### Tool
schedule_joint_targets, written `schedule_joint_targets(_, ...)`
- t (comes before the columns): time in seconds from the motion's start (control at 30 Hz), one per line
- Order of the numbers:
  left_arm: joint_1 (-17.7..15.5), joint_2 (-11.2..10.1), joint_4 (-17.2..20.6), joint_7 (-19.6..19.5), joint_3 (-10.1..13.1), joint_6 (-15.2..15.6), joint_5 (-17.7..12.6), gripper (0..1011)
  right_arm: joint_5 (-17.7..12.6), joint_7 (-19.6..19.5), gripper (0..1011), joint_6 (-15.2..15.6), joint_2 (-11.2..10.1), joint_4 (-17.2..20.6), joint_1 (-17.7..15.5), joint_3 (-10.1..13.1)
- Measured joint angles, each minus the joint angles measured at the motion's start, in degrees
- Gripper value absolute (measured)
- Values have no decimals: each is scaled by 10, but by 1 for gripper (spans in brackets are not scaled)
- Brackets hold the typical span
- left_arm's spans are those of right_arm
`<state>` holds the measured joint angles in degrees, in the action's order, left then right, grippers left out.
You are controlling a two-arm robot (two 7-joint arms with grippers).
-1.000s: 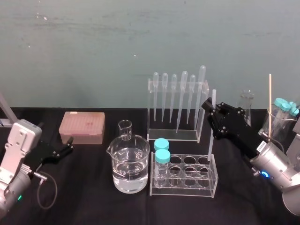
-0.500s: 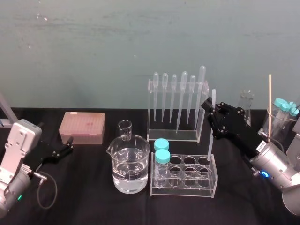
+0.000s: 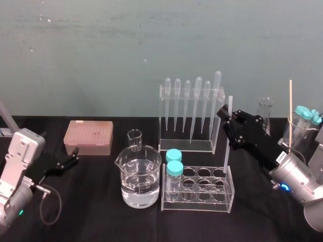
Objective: Pick up the stirring rod with one hand, then place it down.
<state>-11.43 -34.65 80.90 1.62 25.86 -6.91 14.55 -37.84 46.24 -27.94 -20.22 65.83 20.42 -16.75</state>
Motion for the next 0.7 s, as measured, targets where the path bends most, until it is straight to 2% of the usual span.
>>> schedule_joint_targets(0.7,0,0,0,0,0,0,0,1000,0,0,69,0,0,0,0,0)
